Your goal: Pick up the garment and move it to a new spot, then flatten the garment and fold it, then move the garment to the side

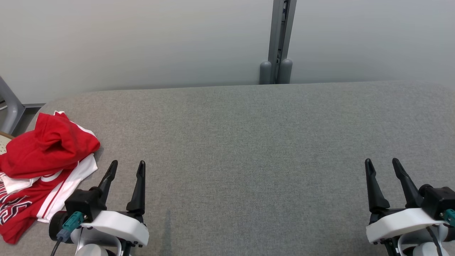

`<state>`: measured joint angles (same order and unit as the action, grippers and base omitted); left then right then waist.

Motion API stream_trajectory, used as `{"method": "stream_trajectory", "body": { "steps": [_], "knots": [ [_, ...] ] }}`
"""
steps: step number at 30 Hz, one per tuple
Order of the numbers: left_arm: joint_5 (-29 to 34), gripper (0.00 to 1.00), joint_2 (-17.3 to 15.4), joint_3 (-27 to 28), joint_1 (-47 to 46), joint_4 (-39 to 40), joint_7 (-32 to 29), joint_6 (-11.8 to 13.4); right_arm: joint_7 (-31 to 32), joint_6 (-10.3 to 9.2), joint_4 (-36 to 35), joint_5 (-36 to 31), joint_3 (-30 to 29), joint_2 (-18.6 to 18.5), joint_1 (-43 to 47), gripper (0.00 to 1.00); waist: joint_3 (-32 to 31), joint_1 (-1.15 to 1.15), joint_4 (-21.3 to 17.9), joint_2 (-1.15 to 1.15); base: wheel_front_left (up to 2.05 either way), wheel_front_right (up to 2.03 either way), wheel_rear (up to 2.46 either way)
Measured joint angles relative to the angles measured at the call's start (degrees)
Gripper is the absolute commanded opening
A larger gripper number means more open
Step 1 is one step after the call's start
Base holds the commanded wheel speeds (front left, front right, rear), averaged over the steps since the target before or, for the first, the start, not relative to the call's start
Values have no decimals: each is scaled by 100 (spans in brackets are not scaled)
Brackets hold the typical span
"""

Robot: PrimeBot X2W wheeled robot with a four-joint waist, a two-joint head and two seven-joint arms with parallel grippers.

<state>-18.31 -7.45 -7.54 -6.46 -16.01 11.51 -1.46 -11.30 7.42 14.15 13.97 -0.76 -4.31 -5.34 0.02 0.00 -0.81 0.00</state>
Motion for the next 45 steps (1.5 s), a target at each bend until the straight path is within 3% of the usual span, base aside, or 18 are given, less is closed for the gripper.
{"method": "stream_trajectory", "body": {
  "steps": [33, 45],
  "knots": [
    [887, 100, 224, 174, -39, -205, 355, -151, -364, 0, 104, -524, 23, -7, 10, 100, 43, 0, -6, 0, 0, 0, 0],
    [859, 100, 293, 298, -105, -265, 359, -199, -368, 0, 103, -488, -29, -1, 12, 100, 71, 0, 119, 0, 0, 0, 0]
  ]
}}
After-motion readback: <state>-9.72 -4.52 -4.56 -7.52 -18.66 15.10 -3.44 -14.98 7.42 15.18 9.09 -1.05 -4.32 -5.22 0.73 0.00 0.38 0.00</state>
